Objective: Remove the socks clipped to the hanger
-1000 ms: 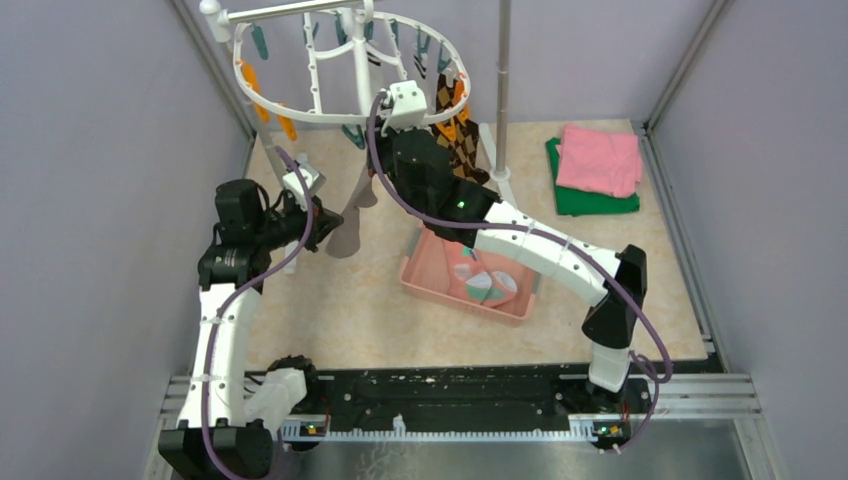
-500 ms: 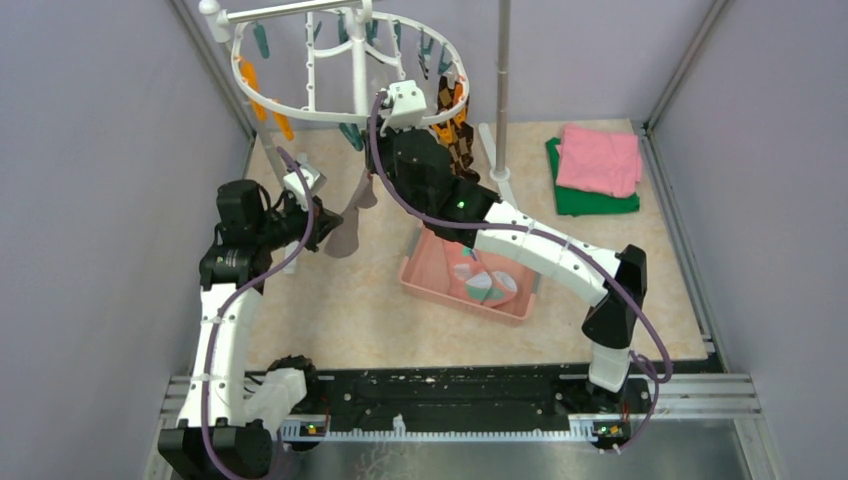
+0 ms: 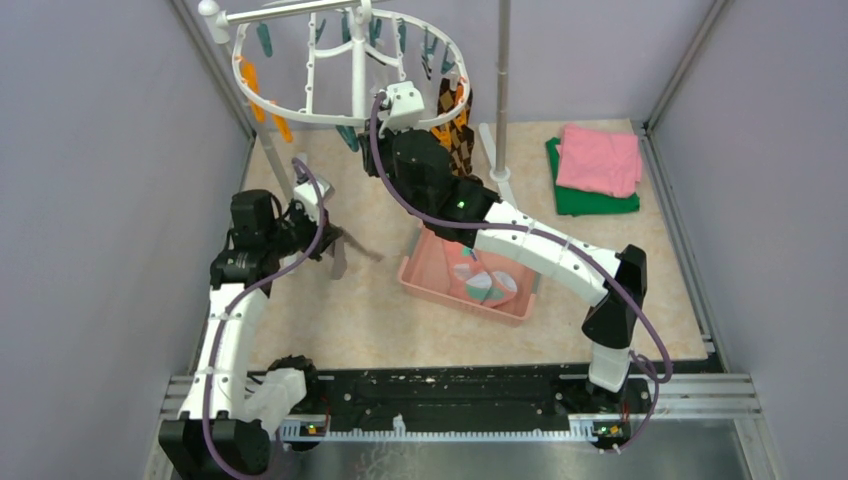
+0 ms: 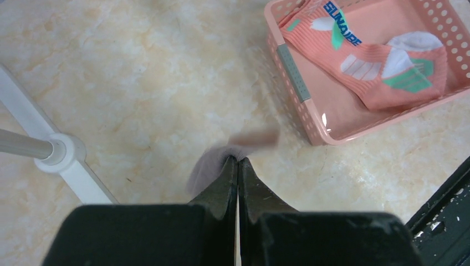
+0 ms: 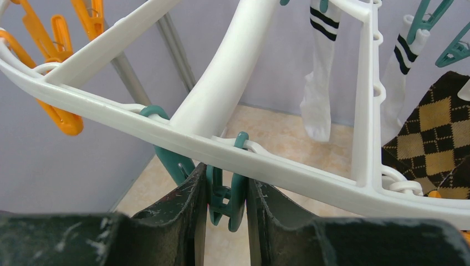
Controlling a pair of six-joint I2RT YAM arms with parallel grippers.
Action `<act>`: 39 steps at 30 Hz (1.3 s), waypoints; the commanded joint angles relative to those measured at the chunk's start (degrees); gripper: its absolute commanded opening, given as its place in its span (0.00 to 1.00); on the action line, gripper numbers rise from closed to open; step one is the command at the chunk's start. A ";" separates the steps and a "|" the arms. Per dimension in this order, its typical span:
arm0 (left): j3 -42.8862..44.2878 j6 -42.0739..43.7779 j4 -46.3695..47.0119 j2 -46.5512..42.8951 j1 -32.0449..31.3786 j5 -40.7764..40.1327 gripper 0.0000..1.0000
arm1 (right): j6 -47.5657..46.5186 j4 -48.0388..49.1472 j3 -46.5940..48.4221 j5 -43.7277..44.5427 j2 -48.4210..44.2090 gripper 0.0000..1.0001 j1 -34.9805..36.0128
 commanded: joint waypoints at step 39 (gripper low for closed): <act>3.74 -30.61 10.99 22.80 -23.67 13.67 0.43 | 8.39 -4.97 2.13 -8.47 -3.98 0.00 -0.27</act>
